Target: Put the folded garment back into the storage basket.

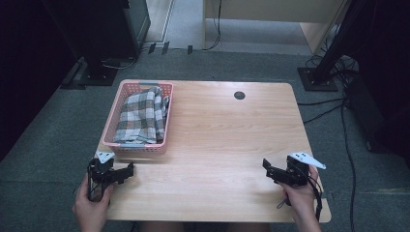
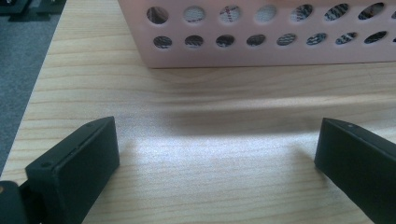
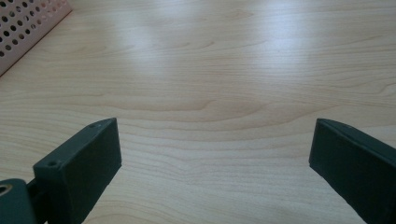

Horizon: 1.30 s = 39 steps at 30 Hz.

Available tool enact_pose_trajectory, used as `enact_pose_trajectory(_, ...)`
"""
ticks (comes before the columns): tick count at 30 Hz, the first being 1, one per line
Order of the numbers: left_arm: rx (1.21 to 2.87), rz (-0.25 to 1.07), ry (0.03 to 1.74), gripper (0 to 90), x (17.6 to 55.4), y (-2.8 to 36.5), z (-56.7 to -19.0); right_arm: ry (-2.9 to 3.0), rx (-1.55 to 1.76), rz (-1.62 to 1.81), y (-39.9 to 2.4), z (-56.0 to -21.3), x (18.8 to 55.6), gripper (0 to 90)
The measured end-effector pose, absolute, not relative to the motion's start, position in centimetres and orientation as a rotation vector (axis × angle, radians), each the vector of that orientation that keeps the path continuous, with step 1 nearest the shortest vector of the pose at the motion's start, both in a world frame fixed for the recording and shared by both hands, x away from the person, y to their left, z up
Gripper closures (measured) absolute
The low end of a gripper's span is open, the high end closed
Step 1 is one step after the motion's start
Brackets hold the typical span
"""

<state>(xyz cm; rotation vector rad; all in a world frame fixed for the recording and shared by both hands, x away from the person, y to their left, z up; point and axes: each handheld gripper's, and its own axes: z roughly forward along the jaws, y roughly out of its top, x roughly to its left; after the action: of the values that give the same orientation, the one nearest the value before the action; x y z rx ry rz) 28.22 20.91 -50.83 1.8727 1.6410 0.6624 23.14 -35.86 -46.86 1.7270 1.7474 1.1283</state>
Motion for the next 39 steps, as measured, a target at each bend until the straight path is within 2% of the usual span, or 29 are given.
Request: enact_pose_trajectory(39, 1.888, 0.657, 1.625, 0.0, 28.0, 20.9, -50.8, 1.7, 1.771, 1.097, -42.8, -46.8, 20.6, 2.7)
